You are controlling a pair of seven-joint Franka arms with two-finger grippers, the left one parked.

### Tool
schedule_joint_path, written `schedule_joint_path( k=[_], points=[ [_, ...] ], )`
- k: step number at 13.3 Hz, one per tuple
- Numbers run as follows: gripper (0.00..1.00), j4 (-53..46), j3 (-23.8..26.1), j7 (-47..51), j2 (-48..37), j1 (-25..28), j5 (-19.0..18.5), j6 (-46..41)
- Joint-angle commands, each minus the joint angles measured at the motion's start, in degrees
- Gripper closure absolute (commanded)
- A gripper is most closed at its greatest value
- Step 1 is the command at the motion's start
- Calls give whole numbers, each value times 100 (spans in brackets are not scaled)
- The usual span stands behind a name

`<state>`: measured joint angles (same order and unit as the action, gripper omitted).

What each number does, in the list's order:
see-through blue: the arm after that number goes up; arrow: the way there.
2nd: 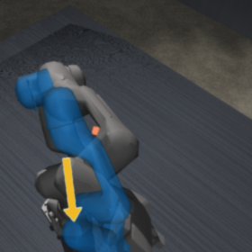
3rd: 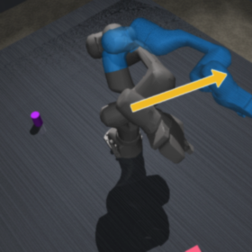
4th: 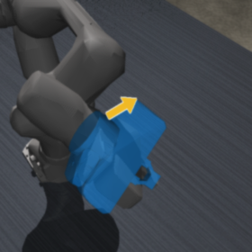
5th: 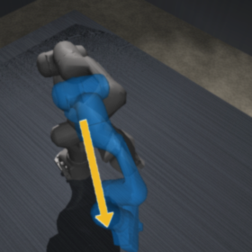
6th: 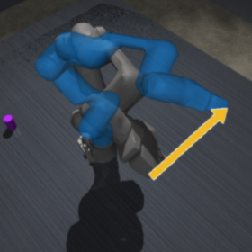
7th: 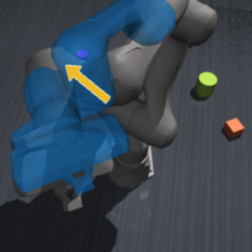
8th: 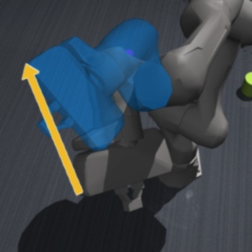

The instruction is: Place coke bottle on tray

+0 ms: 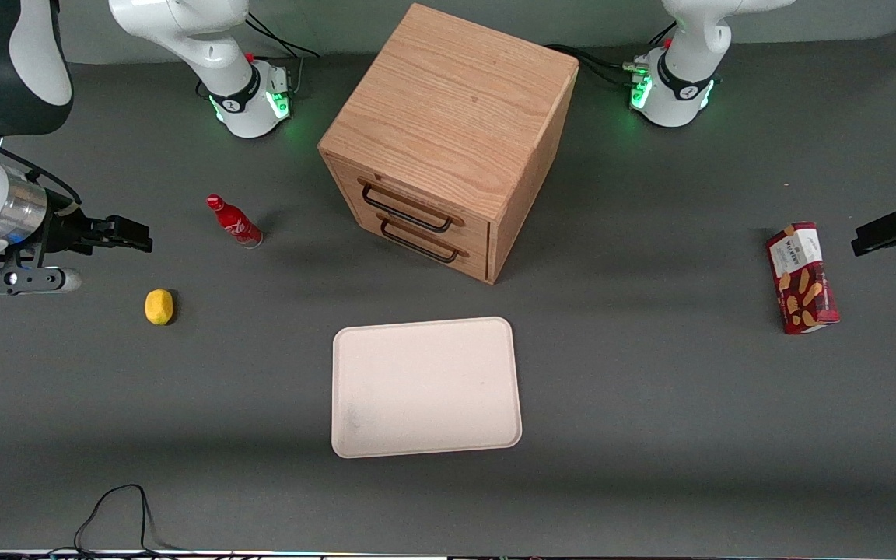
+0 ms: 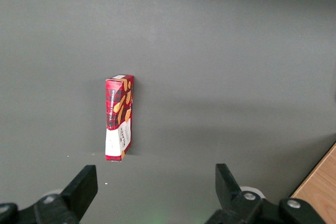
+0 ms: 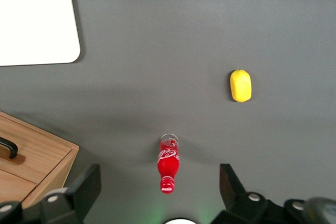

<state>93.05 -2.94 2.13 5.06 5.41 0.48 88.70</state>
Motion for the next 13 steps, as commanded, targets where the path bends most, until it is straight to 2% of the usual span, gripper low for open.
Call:
schedule_joint_path(
  k=[1,13],
  points=[
    [0,-235,-180,-204,83,83,101,-229],
    [0,-446,-145,76,91,100,4,-256]
  ],
)
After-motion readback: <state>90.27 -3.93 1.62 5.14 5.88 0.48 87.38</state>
